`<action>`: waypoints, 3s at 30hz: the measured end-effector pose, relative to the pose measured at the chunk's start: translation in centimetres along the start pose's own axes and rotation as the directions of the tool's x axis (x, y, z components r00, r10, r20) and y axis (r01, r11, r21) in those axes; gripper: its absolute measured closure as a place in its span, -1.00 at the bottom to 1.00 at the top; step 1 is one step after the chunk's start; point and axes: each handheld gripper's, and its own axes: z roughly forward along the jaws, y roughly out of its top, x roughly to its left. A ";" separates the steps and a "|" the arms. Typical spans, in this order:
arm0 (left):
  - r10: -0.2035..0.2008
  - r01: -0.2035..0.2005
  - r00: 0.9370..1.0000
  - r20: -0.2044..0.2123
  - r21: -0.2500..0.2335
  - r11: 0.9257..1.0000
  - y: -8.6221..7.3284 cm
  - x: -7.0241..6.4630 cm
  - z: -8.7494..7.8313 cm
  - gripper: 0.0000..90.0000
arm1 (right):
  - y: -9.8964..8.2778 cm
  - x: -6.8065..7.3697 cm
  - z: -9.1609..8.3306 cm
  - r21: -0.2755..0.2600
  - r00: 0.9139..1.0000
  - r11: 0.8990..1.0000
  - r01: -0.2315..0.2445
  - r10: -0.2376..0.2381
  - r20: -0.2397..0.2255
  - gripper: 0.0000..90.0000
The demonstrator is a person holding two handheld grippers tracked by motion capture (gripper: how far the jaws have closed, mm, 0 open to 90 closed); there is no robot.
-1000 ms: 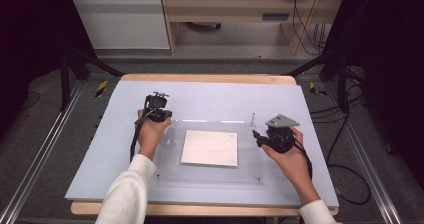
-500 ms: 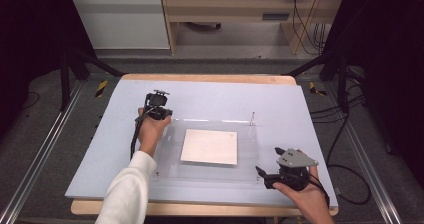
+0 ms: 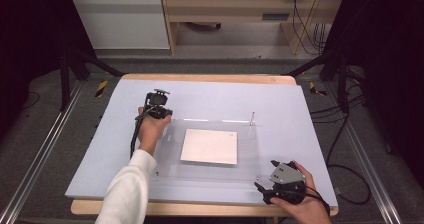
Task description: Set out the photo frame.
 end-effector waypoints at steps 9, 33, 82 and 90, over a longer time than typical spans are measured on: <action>0.011 -0.011 1.000 0.002 0.018 1.000 0.1 0.1 0.1 0.88 | -0.5 0.7 0.9 0.057 0.998 0.996 0.069 -0.069 -0.001 -0.61; 0.015 -0.015 1.000 0.010 0.022 1.000 0.1 0.2 0.3 0.88 | -0.4 1.4 1.8 0.053 0.980 0.981 0.187 -0.190 0.060 -0.33; 0.031 0.015 0.994 0.104 -0.412 0.911 -4.9 -2.3 -6.7 0.15 | 0.5 2.0 0.8 0.013 0.965 0.969 0.246 -0.246 0.087 0.19; 0.154 -0.080 0.979 0.135 -0.439 0.895 -9.4 -2.7 -9.9 -0.05 | 0.6 2.2 0.7 0.018 0.967 0.971 0.239 -0.239 0.092 0.20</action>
